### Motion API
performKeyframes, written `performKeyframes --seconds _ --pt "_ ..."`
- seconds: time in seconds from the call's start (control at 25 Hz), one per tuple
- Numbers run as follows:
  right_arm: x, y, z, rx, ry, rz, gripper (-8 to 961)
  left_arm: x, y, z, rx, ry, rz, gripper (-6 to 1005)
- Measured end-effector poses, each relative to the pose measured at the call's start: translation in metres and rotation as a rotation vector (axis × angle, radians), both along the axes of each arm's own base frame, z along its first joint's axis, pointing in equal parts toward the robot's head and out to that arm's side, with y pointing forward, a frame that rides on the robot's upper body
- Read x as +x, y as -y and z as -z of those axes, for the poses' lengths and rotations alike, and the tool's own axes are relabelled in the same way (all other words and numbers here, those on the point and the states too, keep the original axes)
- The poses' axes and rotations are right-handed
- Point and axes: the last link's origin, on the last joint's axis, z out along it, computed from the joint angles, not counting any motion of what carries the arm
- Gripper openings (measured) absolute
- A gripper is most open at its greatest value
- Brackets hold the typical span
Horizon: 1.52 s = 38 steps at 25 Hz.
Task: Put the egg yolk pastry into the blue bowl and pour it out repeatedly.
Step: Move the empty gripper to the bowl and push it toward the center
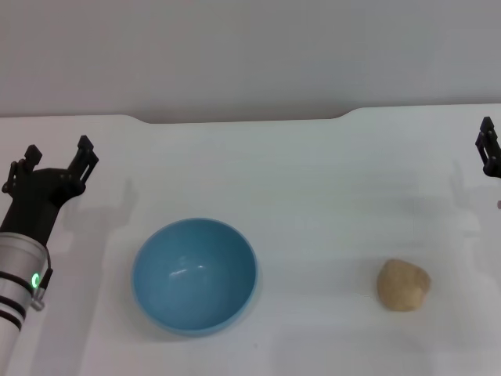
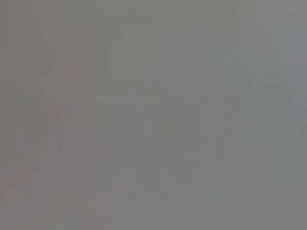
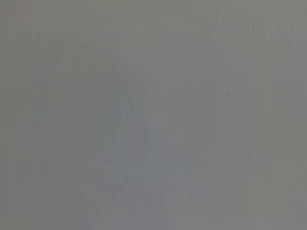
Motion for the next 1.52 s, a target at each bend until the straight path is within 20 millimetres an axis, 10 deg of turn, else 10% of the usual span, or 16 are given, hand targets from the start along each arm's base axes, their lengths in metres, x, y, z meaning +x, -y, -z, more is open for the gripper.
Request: performKeyframes --seconds 0.84,1.52 --pt "0.005 0.004 -0.001 0.0 0.004 0.014 542 0.069 -0.084 -0.02 -0.299 0.049 0.009 859" --pt "0.006 0.004 -0.002 -0.002 0.009 0.013 542 0.135 -0.057 -0.064 -0.681 -0.265 -0.144 860"
